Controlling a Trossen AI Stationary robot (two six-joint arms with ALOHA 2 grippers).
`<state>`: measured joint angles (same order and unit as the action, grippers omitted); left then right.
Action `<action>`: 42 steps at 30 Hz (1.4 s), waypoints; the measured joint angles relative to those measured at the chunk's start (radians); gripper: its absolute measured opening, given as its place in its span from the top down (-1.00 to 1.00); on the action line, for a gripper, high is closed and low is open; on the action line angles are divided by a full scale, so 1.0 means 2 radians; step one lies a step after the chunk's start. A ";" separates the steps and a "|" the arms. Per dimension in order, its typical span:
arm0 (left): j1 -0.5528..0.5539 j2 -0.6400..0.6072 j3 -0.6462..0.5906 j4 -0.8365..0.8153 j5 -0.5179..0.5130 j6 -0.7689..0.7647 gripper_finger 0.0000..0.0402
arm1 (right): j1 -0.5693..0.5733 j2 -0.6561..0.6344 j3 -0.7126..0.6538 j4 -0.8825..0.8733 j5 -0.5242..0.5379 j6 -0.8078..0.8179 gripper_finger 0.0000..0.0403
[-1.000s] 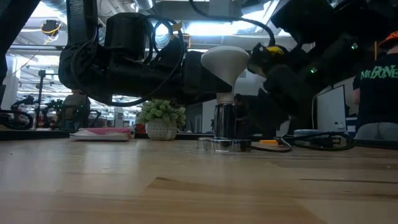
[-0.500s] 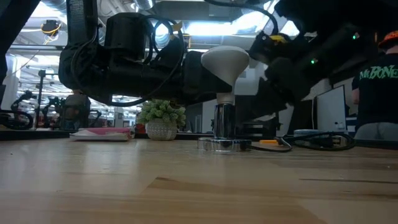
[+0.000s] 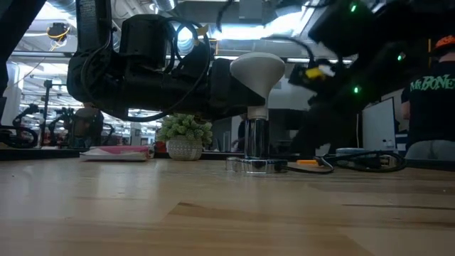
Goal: Screw lightbulb
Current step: Insert the lightbulb into the lamp
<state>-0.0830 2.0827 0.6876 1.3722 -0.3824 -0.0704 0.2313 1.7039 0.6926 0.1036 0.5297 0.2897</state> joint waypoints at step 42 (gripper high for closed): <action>0.000 0.000 0.000 0.000 0.000 0.000 0.29 | 0.015 -0.014 0.000 0.050 0.034 0.003 0.90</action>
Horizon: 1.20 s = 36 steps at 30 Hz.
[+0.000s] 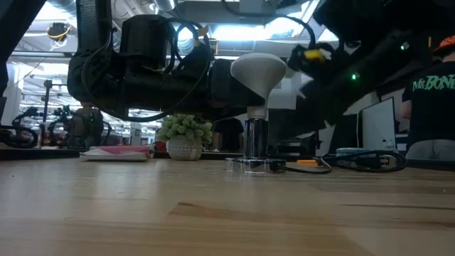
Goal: Screw lightbulb
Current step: Insert the lightbulb into the lamp
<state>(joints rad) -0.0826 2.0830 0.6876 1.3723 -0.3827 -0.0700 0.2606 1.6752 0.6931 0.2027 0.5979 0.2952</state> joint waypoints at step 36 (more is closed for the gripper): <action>-0.001 0.000 0.000 0.000 0.004 -0.001 0.29 | 0.015 0.055 0.000 0.051 -0.048 0.086 0.90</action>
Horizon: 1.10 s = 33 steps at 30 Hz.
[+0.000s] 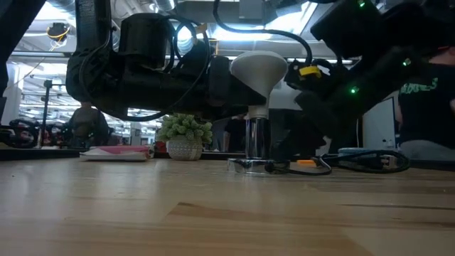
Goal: Screw lightbulb
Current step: Insert the lightbulb into the lamp
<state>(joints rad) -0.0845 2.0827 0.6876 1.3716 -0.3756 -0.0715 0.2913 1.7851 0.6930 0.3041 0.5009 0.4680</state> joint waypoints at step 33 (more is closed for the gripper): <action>0.001 0.000 0.000 0.000 -0.006 0.001 0.29 | -0.078 -0.024 -0.001 -0.026 0.023 -0.120 0.90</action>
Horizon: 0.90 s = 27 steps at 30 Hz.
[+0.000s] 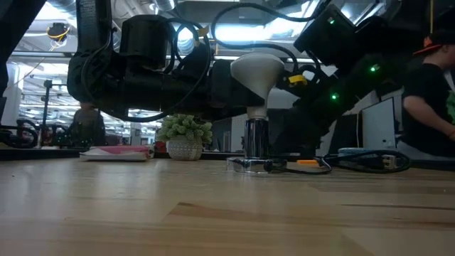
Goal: Screw lightbulb
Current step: Insert the lightbulb into the lamp
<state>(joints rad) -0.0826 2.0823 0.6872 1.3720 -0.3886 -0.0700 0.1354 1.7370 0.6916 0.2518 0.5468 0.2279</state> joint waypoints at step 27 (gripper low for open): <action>-0.001 0.000 0.000 0.000 0.009 0.000 0.29 | 0.044 -0.001 0.002 -0.041 -0.061 0.068 0.90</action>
<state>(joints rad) -0.0849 2.0823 0.6876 1.3720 -0.3714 -0.0708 0.2229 1.7344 0.6956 0.1706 0.4255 0.3637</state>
